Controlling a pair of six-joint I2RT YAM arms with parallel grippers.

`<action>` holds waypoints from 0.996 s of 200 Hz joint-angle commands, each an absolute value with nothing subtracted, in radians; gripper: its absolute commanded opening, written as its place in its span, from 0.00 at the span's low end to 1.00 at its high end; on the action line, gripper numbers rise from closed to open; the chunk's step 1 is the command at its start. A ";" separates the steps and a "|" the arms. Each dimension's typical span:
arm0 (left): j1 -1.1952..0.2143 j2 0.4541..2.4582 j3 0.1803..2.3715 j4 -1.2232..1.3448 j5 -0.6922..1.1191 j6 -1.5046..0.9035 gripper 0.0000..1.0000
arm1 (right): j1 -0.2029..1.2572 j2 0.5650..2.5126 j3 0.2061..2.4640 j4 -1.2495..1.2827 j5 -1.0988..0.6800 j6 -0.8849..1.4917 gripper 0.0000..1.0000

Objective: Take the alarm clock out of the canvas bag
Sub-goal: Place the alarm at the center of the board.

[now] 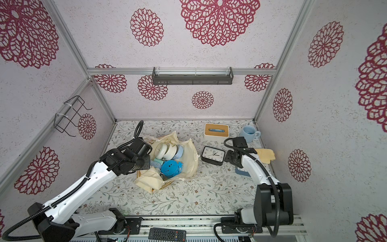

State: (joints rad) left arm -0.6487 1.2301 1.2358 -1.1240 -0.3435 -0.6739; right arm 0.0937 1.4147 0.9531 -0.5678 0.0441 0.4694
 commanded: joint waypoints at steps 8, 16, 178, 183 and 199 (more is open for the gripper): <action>-0.650 1.229 1.235 -1.042 -0.353 -0.658 0.00 | 0.085 1.474 0.996 -0.513 0.024 0.483 0.41; -0.648 1.231 1.235 -1.039 -0.354 -0.657 0.00 | 0.084 1.499 1.002 -0.512 0.024 0.483 0.40; -0.647 1.248 1.258 -1.039 -0.352 -0.645 0.00 | 0.084 1.732 1.093 -0.470 0.074 0.508 0.64; -0.647 1.249 1.259 -1.039 -0.350 -0.644 0.00 | 0.084 1.733 1.097 -0.472 0.072 0.506 0.66; -0.647 1.250 1.259 -1.040 -0.346 -0.637 0.00 | 0.084 1.725 1.107 -0.480 0.071 0.505 0.73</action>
